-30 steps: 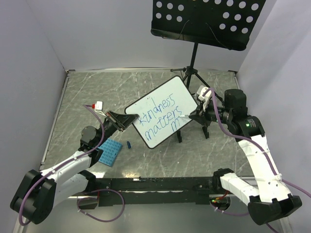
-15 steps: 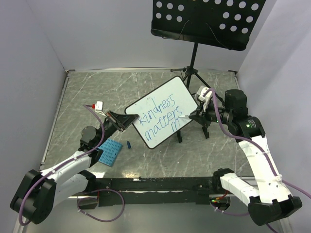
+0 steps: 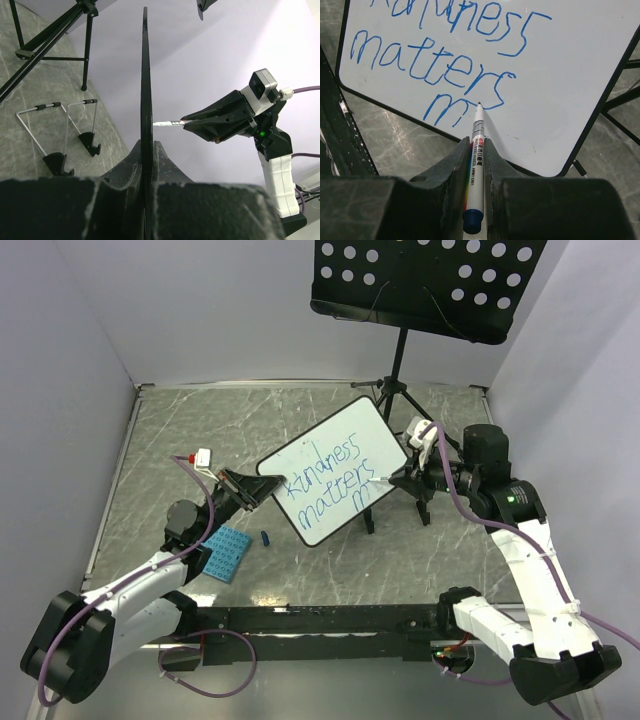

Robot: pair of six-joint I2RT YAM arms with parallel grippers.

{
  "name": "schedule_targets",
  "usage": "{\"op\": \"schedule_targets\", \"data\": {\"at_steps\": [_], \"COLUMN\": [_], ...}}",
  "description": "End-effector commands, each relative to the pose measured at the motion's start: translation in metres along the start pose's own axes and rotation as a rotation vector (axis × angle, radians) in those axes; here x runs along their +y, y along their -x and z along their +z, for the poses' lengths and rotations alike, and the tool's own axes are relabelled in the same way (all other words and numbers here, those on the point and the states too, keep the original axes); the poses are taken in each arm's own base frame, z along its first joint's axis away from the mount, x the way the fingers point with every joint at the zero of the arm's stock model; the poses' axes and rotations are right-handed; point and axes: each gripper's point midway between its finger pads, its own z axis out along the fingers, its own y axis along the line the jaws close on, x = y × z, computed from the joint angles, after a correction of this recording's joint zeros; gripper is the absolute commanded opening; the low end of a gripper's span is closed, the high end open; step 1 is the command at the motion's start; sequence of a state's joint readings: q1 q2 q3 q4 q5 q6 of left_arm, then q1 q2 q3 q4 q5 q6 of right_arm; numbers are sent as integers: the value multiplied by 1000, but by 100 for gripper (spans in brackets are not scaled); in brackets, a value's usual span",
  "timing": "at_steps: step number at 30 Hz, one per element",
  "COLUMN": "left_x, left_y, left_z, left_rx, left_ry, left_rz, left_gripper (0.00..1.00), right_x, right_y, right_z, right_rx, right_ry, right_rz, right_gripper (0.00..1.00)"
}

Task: Write a sentence on the whiteboard

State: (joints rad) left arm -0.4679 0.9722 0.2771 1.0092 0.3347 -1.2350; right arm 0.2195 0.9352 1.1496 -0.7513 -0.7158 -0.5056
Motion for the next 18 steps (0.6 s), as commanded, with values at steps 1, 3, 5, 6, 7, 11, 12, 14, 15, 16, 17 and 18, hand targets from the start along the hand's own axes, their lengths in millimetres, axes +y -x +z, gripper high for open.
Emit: {"op": "schedule_targets", "data": {"at_steps": [1,3,5,6,7,11,12,14,15,16,17,18], "left_x": [-62,-62,-62,-62,-62,-63,-63,-62,-62,-62,-61,-61], "left_y": [27,27,27,27,27,28,28,28,28,28,28,29], "left_z": [2,1,1,1,1,2,2,2,2,2,1,1], "left_rx": [-90,-88,-88,-90,-89,-91,-92,-95,-95,-98,-97,-103], "left_ry": [-200,-201,-201,-202,-204,-205,-204,-203,-203,-202,-200,-198], "left_rz": [50,49,46,46,46,46,46,46,44,44,43,42], "left_gripper": [1,1,1,1,1,1,1,1,1,1,1,1], "right_x": [0,1,1,1,1,2,2,3,4,5,6,8], "right_y": [11,11,10,8,7,3,4,2,1,0,0,-3], "right_z": [-3,-3,-2,-1,0,1,0,0,-1,0,-1,-2], "right_rx": [-43,-44,-41,-37,-35,-26,-27,-21,-16,-14,-13,-7], "right_ry": [3,7,12,14,15,18,19,20,23,28,29,35], "right_rz": [-21,-20,-16,-14,-12,-5,-8,-8,-6,-3,-7,-3], "right_gripper": [0,0,0,0,0,0,0,0,0,0,0,0]}}
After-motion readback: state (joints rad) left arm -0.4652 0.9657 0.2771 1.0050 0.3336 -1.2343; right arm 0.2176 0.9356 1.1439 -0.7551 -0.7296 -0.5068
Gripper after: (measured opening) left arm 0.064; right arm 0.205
